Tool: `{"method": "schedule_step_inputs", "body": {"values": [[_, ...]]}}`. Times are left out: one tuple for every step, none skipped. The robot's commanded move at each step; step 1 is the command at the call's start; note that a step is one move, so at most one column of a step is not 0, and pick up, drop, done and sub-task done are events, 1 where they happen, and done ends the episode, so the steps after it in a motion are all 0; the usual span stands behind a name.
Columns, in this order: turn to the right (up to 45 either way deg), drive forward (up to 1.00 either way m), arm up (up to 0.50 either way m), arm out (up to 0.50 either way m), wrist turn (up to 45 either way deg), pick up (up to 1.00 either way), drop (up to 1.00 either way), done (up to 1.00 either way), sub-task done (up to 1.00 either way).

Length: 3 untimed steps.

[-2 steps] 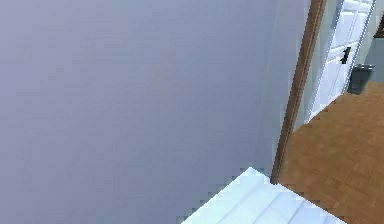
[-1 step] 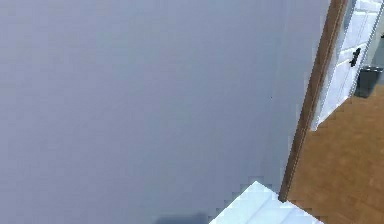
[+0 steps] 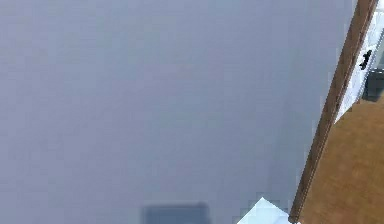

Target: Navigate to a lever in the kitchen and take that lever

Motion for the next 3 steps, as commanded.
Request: {"method": "schedule_step_inputs", "body": {"values": [[45.0,0.00,0.00,0.00,0.0,0.00,0.00,0.00,0.00],[3.0,0.00,0.00,0.00,0.0,0.00,0.00,0.00,0.00],[0.0,1.00,0.00,0.00,0.0,0.00,0.00,0.00,0.00]]}}
